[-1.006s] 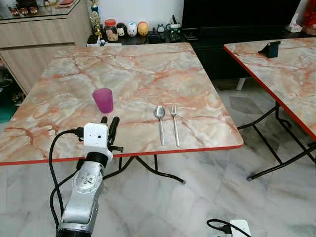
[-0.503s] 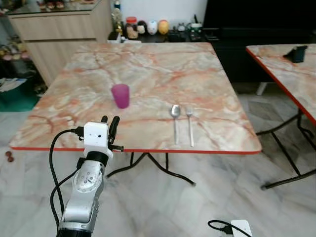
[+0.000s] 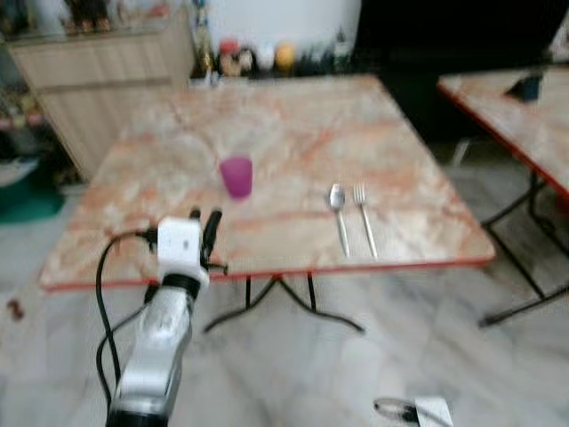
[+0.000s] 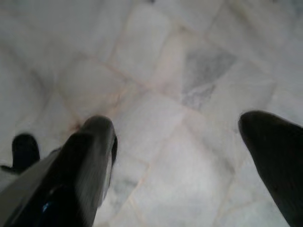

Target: Setting the table

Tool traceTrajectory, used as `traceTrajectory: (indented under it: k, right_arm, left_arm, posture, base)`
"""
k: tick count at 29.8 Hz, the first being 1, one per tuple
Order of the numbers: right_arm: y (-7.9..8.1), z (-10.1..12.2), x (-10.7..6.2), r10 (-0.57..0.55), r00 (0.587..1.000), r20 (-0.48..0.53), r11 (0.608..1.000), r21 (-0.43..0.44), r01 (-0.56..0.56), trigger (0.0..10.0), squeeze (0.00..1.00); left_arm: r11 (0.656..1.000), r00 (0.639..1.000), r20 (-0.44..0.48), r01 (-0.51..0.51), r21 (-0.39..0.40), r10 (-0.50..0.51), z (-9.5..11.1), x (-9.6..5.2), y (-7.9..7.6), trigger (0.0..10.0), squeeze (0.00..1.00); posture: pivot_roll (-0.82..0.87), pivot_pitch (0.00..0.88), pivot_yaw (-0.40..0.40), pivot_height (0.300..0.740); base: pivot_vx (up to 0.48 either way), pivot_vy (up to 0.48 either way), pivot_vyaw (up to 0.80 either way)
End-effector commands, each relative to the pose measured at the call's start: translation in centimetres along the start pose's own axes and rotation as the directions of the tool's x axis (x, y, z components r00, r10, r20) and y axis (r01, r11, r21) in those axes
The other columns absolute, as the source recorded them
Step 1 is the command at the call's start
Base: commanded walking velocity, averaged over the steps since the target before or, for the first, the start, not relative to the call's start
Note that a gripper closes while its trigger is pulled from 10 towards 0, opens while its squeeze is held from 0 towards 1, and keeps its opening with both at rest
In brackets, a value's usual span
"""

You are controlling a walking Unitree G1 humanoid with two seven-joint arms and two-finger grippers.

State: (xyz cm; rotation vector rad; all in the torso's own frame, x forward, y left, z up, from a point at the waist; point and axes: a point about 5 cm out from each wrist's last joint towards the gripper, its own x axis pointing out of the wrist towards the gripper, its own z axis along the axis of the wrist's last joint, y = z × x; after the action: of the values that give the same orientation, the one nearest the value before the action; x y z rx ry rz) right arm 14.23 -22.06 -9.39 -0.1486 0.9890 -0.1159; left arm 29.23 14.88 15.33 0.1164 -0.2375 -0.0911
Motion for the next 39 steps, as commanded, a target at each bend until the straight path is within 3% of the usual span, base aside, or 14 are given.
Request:
traceTrajectory:
  k: [1,29,39]
  right_arm:
    - [0.24,0.28,0.06,0.007,1.0,0.009,1.0,-0.001,-0.007,10.0,0.0]
    - [0.26,0.39,0.1,0.009,1.0,0.008,1.0,-0.011,-0.009,10.0,0.0]
    - [0.2,0.42,0.11,0.011,1.0,0.006,1.0,-0.026,-0.011,10.0,0.0]
  left_arm:
    - [1.0,1.0,-0.01,-0.015,0.016,0.015,-0.16,-0.15,0.56,10.0,0.0]
    - [1.0,1.0,-0.014,-0.006,0.002,0.006,-0.13,0.0,0.32,10.0,0.0]
    - [1.0,1.0,-0.014,-0.003,-0.005,0.003,-0.14,0.04,0.16,10.0,0.0]
  posture:
    - [-0.03,0.0,0.022,0.732]
    - [-0.03,0.0,0.018,0.732]
    - [-0.03,0.0,0.017,0.732]
  base:
    - [0.0,0.0,0.0]
    - [0.0,0.0,0.06]
    - [0.248,0.0,0.0]
